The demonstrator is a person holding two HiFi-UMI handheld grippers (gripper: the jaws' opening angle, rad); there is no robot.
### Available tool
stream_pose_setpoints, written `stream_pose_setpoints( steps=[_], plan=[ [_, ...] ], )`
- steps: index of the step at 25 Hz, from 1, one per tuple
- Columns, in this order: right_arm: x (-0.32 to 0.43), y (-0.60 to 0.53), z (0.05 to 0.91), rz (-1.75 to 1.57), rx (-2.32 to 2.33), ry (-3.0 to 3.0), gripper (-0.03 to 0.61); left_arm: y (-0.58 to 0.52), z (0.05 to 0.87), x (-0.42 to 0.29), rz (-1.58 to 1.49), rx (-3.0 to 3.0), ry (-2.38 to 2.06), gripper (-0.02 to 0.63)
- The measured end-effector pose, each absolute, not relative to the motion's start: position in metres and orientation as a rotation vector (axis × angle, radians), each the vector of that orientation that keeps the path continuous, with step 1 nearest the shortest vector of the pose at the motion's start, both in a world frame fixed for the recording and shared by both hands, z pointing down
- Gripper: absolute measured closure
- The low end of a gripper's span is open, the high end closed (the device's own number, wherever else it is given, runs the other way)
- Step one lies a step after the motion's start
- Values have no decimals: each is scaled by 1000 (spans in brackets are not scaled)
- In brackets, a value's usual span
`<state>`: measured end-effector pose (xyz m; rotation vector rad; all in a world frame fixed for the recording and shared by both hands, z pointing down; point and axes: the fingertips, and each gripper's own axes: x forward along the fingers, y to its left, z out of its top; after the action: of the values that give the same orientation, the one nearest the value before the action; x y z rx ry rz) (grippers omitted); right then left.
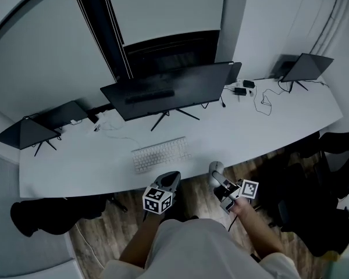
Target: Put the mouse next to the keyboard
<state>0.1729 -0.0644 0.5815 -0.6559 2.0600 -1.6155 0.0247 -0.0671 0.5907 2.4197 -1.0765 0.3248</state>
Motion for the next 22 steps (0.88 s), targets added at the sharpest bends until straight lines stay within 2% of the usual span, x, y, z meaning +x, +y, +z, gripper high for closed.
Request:
stream_pose_setpoints(
  steps=[22],
  plan=[
    [126,-169,622,-1669,-800,2017,428,-178,622,-21,401,2438,-916,597]
  ],
)
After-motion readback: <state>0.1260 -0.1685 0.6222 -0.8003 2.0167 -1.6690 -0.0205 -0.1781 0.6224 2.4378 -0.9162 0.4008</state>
